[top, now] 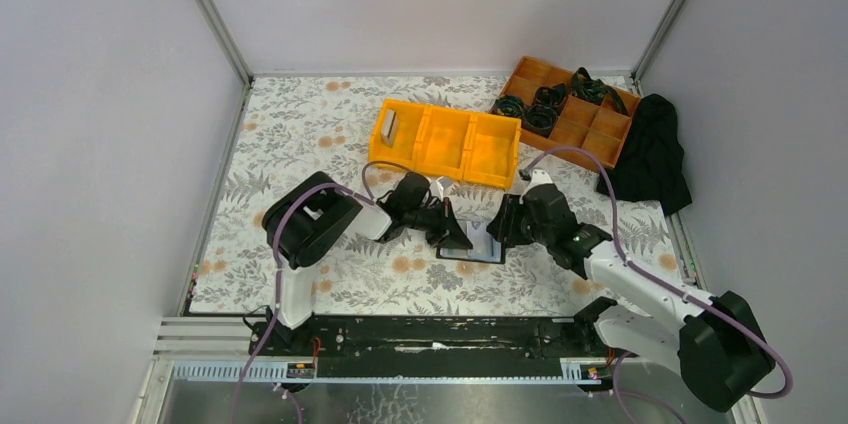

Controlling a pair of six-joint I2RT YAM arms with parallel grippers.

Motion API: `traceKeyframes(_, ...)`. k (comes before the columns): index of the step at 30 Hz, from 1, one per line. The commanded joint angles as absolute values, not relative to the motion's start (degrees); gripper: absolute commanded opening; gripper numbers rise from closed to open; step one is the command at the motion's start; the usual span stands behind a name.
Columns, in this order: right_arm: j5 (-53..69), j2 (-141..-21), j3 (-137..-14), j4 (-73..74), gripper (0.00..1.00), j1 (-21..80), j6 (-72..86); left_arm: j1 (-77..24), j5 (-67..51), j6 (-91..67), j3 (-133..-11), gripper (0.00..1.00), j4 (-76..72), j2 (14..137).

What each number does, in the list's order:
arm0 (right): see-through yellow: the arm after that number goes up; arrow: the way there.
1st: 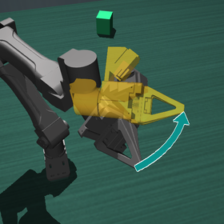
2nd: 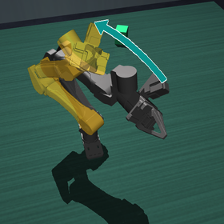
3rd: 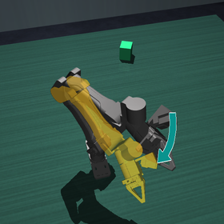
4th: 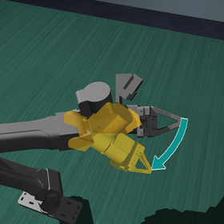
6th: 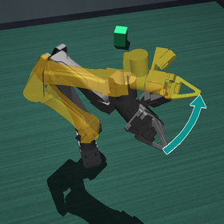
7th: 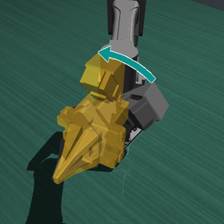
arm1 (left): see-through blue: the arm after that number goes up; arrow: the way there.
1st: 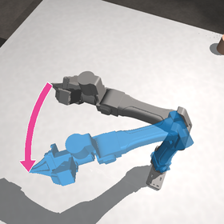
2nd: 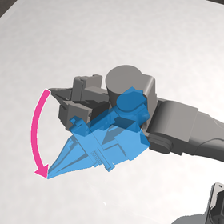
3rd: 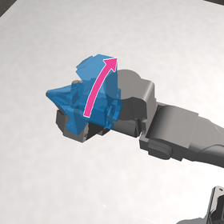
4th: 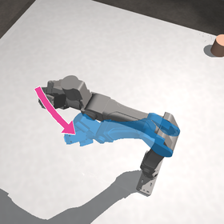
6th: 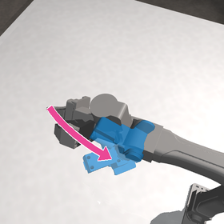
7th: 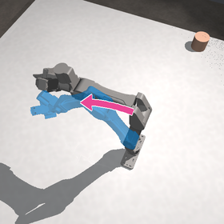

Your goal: Take the credit cards out of the card holder

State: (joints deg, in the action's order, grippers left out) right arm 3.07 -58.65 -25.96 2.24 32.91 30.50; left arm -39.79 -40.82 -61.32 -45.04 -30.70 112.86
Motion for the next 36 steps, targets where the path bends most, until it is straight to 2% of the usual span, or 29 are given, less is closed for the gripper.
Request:
traceKeyframes(1, 3.12, -61.57, -28.43, 4.74, 0.49, 33.41, 28.81, -39.04, -37.89, -60.04, -46.31, 0.00, -31.46, 114.41)
traceKeyframes(6, 6.25, -67.64, -24.55, -1.78, 0.42, 33.47, 31.23, -39.02, -38.46, -59.29, -47.27, 0.00, -30.53, 114.86)
traceKeyframes(11, 7.47, -71.31, -22.69, -5.08, 0.28, 33.44, 31.78, -38.94, -38.58, -59.03, -47.37, 0.01, -29.54, 115.69)
traceKeyframes(19, 6.07, -72.33, -21.96, -4.38, 0.01, 33.45, 31.10, -38.62, -37.79, -58.54, -45.37, 0.23, -29.34, 114.17)
traceKeyframes(33, 5.37, -73.65, -21.43, -4.75, 0.00, 33.47, 31.50, -36.88, -37.92, -58.31, -42.81, 0.23, -29.65, 110.48)
traceKeyframes(36, 5.21, -73.74, -21.36, -4.77, 0.00, 33.47, 31.63, -36.74, -37.76, -57.70, -42.14, 0.26, -28.91, 108.85)
